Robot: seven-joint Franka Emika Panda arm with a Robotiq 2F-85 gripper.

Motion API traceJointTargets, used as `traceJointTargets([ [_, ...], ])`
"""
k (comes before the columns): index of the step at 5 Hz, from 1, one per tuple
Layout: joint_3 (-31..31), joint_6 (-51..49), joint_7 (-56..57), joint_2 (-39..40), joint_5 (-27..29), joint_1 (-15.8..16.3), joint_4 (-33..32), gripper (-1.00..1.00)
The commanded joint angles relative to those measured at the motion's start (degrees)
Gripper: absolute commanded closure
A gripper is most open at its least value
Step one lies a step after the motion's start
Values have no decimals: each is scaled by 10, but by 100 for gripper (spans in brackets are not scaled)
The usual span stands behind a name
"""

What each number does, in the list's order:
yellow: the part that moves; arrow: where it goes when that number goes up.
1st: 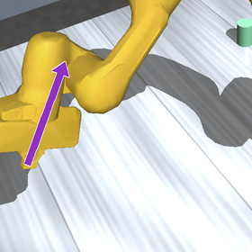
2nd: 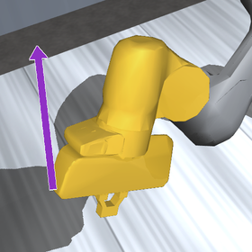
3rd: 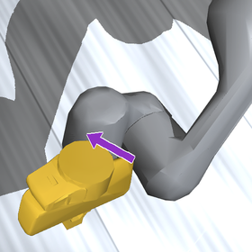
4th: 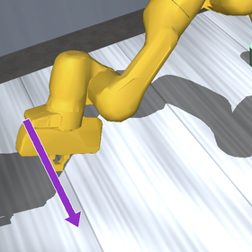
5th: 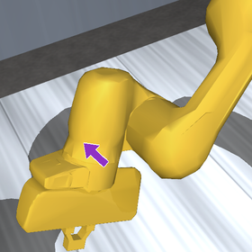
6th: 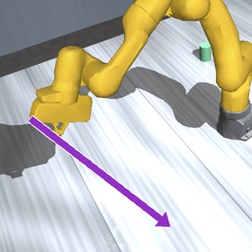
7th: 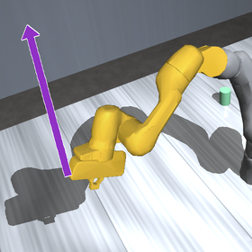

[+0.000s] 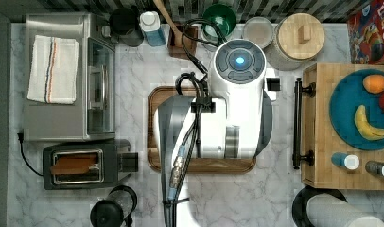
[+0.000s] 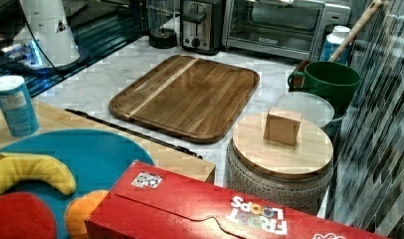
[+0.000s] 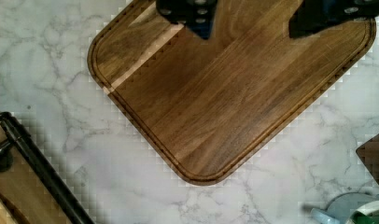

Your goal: Open the drawer.

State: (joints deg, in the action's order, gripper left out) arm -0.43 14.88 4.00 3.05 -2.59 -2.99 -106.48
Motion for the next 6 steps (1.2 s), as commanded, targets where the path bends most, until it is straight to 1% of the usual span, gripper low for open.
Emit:
traceJointTargets([
  [1, -6, 1, 1, 1, 0, 0, 0, -100],
  [2, -10, 1, 1, 1, 0, -3, 0, -100],
  [3, -6, 19, 42, -3, -24, -2, -20, -100],
  [4, 0, 36, 141, -11, -32, -17, -44, -100],
  [5, 15, 55, 253, -17, -53, -28, -65, -100],
  [6, 26, 79, 341, -18, -66, -40, -82, -100],
])
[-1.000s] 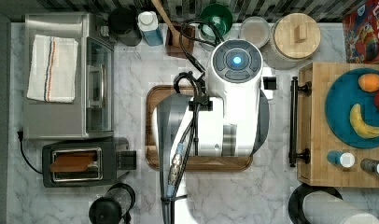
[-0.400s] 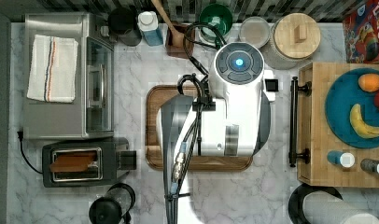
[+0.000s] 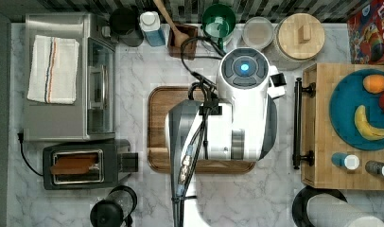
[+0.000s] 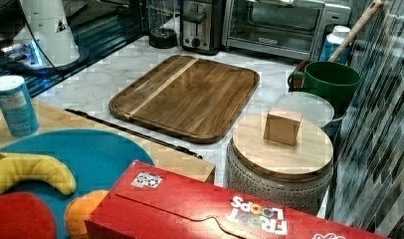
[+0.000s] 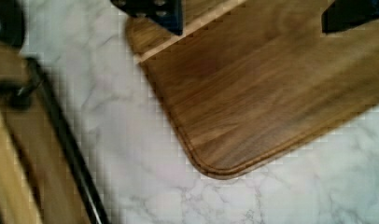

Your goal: Open the drawer.

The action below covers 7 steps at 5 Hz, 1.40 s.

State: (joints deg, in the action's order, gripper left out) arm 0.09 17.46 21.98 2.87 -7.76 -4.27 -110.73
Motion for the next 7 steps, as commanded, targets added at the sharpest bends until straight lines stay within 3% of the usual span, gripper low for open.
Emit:
traceJointTargets([
  [1, 30, 73, 239, -8, -45, -32, -44, -100],
  [3, 32, 155, 353, -1, -40, -67, -77, -100],
  [4, 47, 179, 386, 10, -45, -68, -81, -100],
  [7, 58, 262, 422, 57, -84, -94, -86, -100],
])
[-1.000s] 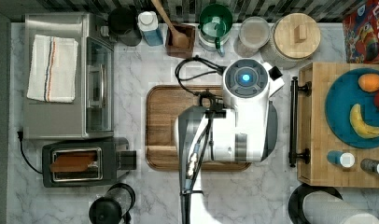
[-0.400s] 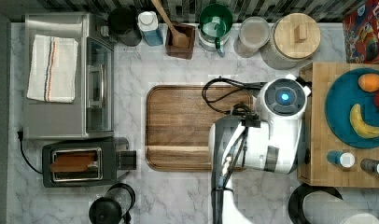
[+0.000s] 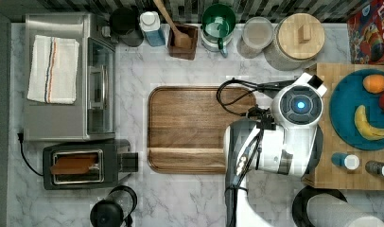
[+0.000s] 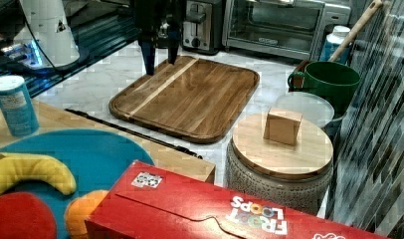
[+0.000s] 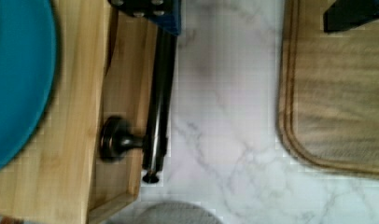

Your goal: Open the drawer.

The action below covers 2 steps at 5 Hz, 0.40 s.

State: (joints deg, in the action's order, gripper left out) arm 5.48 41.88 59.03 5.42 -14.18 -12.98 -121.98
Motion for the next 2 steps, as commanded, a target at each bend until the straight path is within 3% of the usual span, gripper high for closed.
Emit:
traceJointTargets([
  [1, 5, 35, 67, 39, -31, -22, 25, -100],
  [2, 11, 59, 74, 43, -43, -30, 19, -100],
])
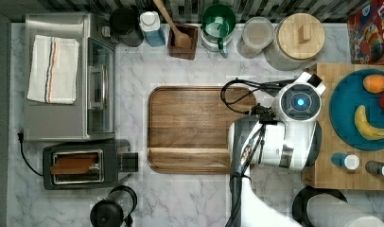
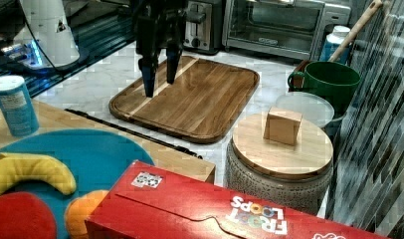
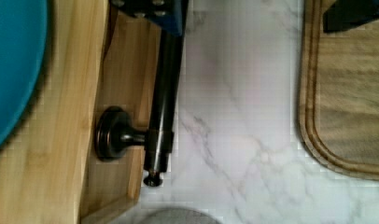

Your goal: Open the drawer.

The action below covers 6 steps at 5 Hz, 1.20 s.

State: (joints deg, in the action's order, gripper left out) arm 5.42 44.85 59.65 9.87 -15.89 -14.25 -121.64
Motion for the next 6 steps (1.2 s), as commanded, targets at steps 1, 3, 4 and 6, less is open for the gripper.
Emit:
traceJointTargets([
  [1, 18, 54, 73, 2, -27, -24, 9, -100],
  [3, 34, 93, 64, 23, -50, -30, 12, -100],
  [4, 26, 96, 50, 31, -42, -32, 6, -100],
  [6, 21, 113, -6, 47, -45, -25, -3, -100],
])
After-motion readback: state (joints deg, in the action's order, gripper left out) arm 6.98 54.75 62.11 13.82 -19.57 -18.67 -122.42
